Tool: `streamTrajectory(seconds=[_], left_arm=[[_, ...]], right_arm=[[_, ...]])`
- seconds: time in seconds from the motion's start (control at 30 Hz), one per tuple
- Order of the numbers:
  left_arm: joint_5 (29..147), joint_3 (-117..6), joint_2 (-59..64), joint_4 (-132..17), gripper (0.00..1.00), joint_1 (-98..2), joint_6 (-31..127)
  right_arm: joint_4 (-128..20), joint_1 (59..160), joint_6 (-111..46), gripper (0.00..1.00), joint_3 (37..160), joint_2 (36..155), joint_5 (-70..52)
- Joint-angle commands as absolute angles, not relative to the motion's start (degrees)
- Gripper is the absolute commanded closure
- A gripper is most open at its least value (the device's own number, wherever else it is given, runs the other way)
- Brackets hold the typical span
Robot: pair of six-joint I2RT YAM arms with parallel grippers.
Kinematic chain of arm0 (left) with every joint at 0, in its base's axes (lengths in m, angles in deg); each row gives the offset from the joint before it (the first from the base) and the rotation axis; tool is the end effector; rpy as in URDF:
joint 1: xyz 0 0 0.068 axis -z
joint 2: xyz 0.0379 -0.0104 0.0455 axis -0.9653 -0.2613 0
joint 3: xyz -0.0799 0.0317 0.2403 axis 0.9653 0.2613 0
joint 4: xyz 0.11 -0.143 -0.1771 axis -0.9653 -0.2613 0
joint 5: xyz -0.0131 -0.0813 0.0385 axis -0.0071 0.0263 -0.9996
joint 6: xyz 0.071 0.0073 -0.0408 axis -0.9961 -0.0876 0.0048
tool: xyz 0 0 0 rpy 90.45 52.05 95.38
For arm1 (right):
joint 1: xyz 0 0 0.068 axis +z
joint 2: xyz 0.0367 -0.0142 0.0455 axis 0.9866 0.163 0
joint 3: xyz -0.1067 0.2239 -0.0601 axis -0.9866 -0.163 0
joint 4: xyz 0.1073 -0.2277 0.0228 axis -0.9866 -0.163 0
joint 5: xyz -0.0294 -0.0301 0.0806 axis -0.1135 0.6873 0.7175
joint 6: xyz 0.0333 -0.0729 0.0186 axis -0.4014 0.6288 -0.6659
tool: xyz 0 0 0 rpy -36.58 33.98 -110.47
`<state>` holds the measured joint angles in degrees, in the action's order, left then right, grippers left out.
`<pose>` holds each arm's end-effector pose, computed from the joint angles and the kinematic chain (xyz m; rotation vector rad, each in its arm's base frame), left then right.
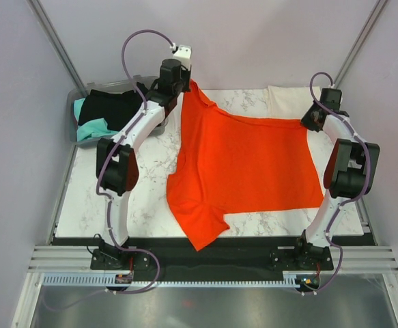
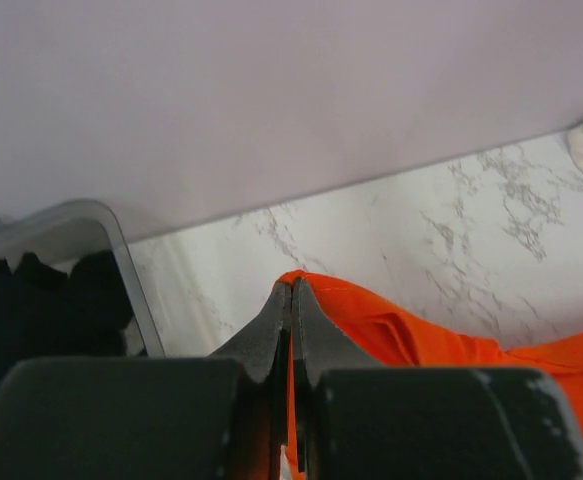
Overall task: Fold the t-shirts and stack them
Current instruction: Flatten the tshirt out
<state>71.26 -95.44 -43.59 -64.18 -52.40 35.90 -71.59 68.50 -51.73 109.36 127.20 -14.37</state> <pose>0.4949 -0.1930 0.3101 0.2557 1.7944 -0.1358 0.4466 -0.0925 0.1837 0.7541 2.2434 0.1743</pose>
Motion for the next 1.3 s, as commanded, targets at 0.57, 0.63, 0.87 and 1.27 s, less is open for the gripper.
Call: streamTrajectory(seconds=[0.57, 0.63, 0.87, 1.27], left_arm=[[70.47, -67.06, -10.04, -85.44, 0.4, -44.72, 46.33], [72.66, -61.53, -3.86, -89.23, 0.45, -42.09, 53.01], [77.94, -35.77, 14.35, -96.89, 0.48, -34.0, 74.27], [75.75, -24.06, 6.1, -97.77, 0.5, -21.24, 96.78]], right_arm=[[-90.51, 69.63, -50.46, 0.35, 112.89, 120.34, -18.3], [-90.77, 71.21, -50.37, 0.34, 108.41, 117.69, -17.16], [-88.84, 79.64, -50.98, 0.34, 96.98, 103.98, -15.05], [-90.32, 83.96, -50.81, 0.34, 83.61, 87.89, -14.08]])
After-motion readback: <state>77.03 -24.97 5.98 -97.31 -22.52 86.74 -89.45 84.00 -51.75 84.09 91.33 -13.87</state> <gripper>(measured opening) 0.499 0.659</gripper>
